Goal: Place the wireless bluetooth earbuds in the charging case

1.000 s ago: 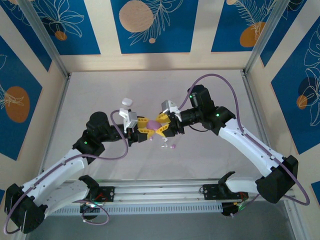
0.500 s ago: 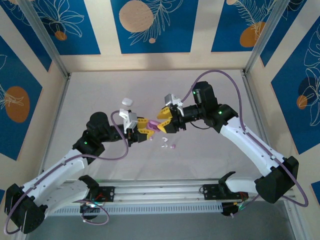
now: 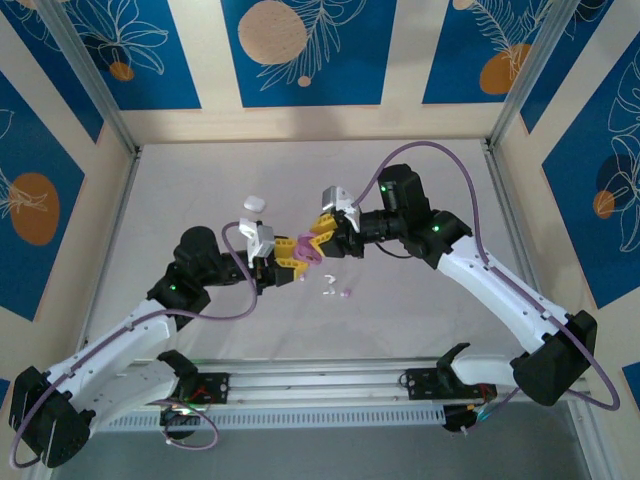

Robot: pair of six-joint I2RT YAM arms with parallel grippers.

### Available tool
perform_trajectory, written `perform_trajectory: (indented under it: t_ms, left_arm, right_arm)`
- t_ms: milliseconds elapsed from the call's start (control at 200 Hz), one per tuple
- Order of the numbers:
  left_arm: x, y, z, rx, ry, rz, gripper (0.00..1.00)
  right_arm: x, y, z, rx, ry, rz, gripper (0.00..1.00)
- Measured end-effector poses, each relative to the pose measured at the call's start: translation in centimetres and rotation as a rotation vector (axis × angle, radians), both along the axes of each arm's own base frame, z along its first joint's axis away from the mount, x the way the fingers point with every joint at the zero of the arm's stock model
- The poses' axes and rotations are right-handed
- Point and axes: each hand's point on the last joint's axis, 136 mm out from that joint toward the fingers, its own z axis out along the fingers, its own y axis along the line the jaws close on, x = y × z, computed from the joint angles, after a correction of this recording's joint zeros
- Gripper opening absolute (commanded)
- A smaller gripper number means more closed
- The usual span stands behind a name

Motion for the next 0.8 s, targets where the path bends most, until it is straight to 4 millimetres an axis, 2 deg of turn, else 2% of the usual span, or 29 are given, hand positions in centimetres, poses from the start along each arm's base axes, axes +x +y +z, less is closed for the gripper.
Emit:
perform_trajectory:
  t_ms: [165,270,535,630,800]
  left_arm:
    - [0.0,0.0,-0.1,-0.011,0.004,-0.001,0.34]
    - [-0.1,0.0,0.1,-0.019,-0.004,-0.002,0.46]
    - [0.4,0.1,0.3,-0.027,-0.018,0.026,0.71]
    - [0.5,0.1,0.3,-0.026,-0.008,0.032,0.75]
    - [0.6,0.0,-0.1,-0.016,0.004,0.033,0.74]
  right_arm:
    - [0.0,0.0,-0.1,-0.010,-0.011,-0.001,0.11]
    - [-0.1,0.1,0.0,-0.017,-0.018,-0.003,0.07]
    - [-0.7,1.0,1.2,-0.038,-0.079,-0.009,0.07]
    - [-0.7,1.2,0.6,-0.070,-0.101,-0.025,0.07]
    - [-0.8,1.5,-0.1,-0.120,-0.147,-0.043,0.07]
